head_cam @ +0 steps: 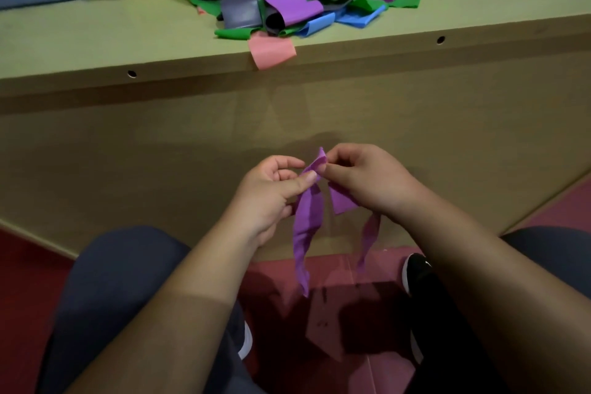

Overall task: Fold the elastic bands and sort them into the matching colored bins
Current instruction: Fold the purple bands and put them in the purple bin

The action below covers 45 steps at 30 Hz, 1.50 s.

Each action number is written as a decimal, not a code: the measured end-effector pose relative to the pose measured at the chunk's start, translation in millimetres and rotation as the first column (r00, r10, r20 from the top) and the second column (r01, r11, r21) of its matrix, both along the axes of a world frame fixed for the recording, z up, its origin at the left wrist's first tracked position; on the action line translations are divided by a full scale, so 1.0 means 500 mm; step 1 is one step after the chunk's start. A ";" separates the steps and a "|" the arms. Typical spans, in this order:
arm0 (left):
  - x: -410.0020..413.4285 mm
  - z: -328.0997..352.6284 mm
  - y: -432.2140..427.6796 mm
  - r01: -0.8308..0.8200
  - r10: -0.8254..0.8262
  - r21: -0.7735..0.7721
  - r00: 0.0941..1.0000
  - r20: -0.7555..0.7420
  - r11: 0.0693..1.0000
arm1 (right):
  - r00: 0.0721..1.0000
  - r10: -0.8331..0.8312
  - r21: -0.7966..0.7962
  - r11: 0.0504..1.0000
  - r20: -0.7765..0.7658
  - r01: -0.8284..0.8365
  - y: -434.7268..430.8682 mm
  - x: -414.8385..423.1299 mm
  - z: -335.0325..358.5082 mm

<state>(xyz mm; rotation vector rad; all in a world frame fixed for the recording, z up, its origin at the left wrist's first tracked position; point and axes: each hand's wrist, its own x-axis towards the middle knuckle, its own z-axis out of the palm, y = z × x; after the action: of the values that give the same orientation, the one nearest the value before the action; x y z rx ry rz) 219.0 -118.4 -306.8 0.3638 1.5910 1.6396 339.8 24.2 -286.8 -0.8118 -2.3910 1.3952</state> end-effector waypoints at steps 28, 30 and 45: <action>-0.041 0.019 -0.005 -0.019 0.037 0.139 0.991 -0.128 0.990 | 0.995 0.081 -0.528 0.843 -0.062 -0.101 0.008 -0.003 -0.001; -0.040 0.027 -0.012 0.010 0.012 0.178 0.992 -0.122 0.984 | 0.991 0.125 -0.494 0.860 -0.048 -0.133 0.003 -0.001 -0.009; -0.097 0.035 -0.074 0.088 -0.554 -0.563 0.353 -0.754 0.822 | 0.922 0.233 -0.044 0.972 0.310 -0.230 0.040 0.036 0.021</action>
<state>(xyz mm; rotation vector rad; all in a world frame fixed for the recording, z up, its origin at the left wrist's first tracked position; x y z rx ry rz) 170.3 -155.3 -289.2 1.4340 2.3774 0.6279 357.7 44.4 -276.2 -0.8279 -2.8060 1.4529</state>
